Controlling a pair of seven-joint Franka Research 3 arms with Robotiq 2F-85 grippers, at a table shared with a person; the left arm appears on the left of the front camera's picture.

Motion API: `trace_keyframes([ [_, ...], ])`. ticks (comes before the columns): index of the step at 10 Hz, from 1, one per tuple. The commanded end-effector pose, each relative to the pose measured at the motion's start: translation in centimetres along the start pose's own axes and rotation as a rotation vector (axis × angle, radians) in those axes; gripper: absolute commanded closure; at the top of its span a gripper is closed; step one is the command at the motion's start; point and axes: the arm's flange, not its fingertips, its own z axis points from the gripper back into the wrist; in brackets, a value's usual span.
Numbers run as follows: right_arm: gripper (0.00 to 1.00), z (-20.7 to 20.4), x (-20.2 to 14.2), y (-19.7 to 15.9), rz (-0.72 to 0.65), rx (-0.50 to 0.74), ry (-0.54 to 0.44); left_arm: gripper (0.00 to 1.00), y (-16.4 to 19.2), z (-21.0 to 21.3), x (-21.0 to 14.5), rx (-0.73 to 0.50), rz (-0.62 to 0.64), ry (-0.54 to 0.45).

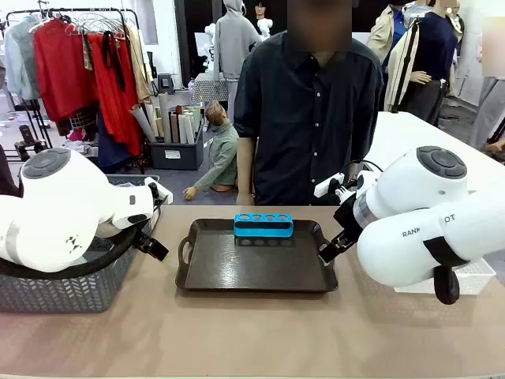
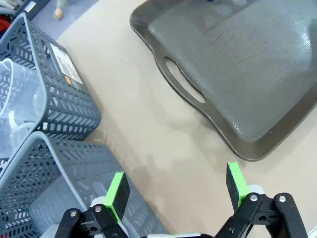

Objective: Prepare the laboratory tools.
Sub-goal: Pick up one Large Measuring Cup and place it on the Handle tray.

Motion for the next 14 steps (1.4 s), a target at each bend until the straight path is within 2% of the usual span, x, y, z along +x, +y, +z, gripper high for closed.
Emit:
trace_keyframes([
  [1, 0.0, 0.0, 0.0, 0.0, 0.0, 0.0, 0.0, 0.0, 0.0, 0.01, 0.0, 0.0, 0.0, 0.0],
  [14, 0.0, 0.0, 0.0, 0.0, 0.0, 0.0, 0.0, 0.0, 0.0, 0.01, 0.0, 0.0, 0.0, 0.0],
])
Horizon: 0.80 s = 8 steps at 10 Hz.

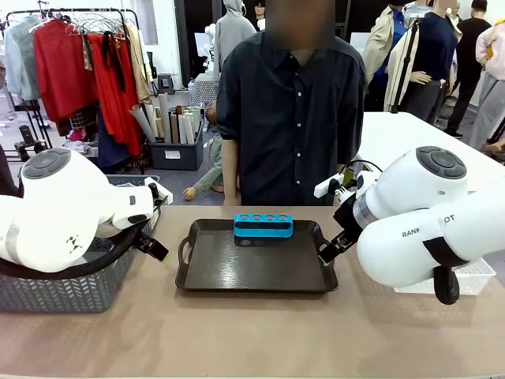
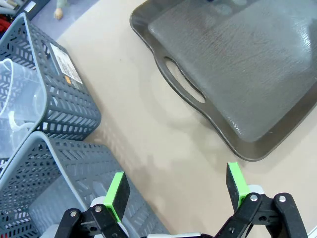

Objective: Prepare the laboratory tools.
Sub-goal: Pick up one Large Measuring Cup and place it on the Handle tray.

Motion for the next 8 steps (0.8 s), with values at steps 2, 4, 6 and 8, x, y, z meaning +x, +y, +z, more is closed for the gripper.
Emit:
trace_keyframes([
  [2, 0.0, 0.0, 0.0, -0.01, -0.001, 0.0, 0.0, 0.0, 0.0, 0.01, 0.0, 0.0, 0.0, 0.0],
  [4, 0.0, 0.0, 0.0, -0.01, -0.001, 0.0, 0.0, 0.0, 0.0, 0.01, 0.0, 0.0, 0.0, 0.0],
  [6, 0.0, 0.0, 0.0, -0.01, -0.001, 0.0, 0.0, 0.0, 0.0, 0.01, 0.0, 0.0, 0.0, 0.0],
  [8, 0.0, 0.0, 0.0, 0.0, 0.0, 0.0, 0.0, 0.0, 0.0, 0.0, 0.0, 0.0, 0.0, 0.0],
])
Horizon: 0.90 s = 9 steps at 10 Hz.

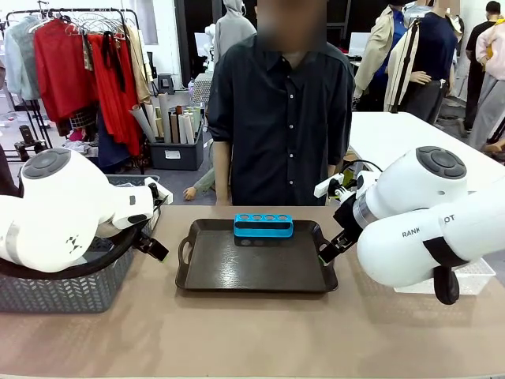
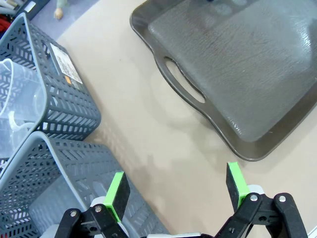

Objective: Prepare the laboratory tools.
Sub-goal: Pick up one Large Measuring Cup and place it on the Handle tray.

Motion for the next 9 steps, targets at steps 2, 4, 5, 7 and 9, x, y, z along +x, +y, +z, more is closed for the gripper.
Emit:
trace_keyframes([
  [2, 0.0, -0.3, 0.1, 0.3, -0.003, 0.057, 0.023, 0.0, -0.5, 0.1, 0.4, -0.031, 0.003, 0.013],
  [4, 0.0, -0.6, 0.9, 0.9, 0.003, 0.12, 0.034, 0.0, -0.6, 1.2, 2.0, -0.091, 0.004, 0.012],
  [5, 0.0, -0.6, 1.6, 0.9, 0.01, 0.144, 0.033, 0.0, -0.8, 1.5, 2.2, -0.132, 0.002, 0.012],
  [7, 0.0, 0.0, 2.6, 1.3, 0.028, 0.192, 0.032, 0.0, -1.3, 2.6, 3.7, -0.218, -0.036, 0.025],
  [9, 0.0, 2.0, 4.3, 1.7, 0.065, 0.227, 0.025, 0.0, -1.7, 4.2, 5.6, -0.315, -0.087, 0.042],
])
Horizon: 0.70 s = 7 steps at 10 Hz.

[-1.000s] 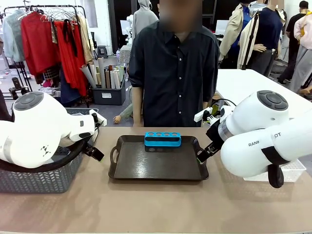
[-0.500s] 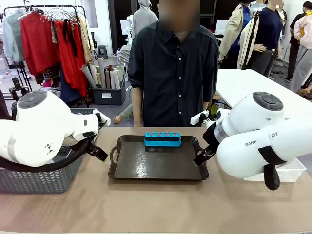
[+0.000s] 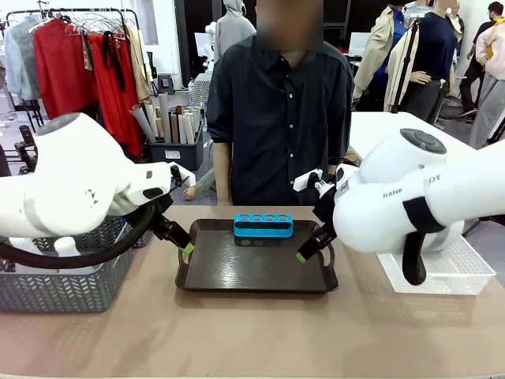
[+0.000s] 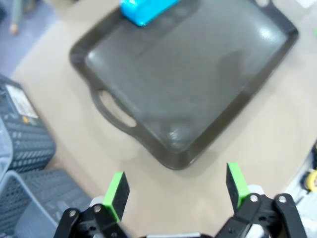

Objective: Prepare the laboratory tools.
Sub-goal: Pick up one Large Measuring Cup and place it on the Handle tray.

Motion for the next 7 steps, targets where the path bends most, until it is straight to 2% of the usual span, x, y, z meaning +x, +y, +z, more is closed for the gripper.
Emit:
trace_keyframes([
  [1, 0.0, 2.4, 1.5, -1.0, 0.059, 0.056, -0.016, 0.0, 1.2, 1.9, 1.5, -0.099, -0.067, -0.003],
  [4, 0.0, 7.4, 4.1, -1.9, 0.106, 0.132, -0.066, 0.0, 0.7, 5.8, 4.2, -0.111, -0.15, -0.074],
  [7, 0.0, 12.5, 5.8, -3.5, 0.15, 0.137, -0.111, 0.0, 0.5, 9.2, 6.2, -0.104, -0.212, -0.146],
])
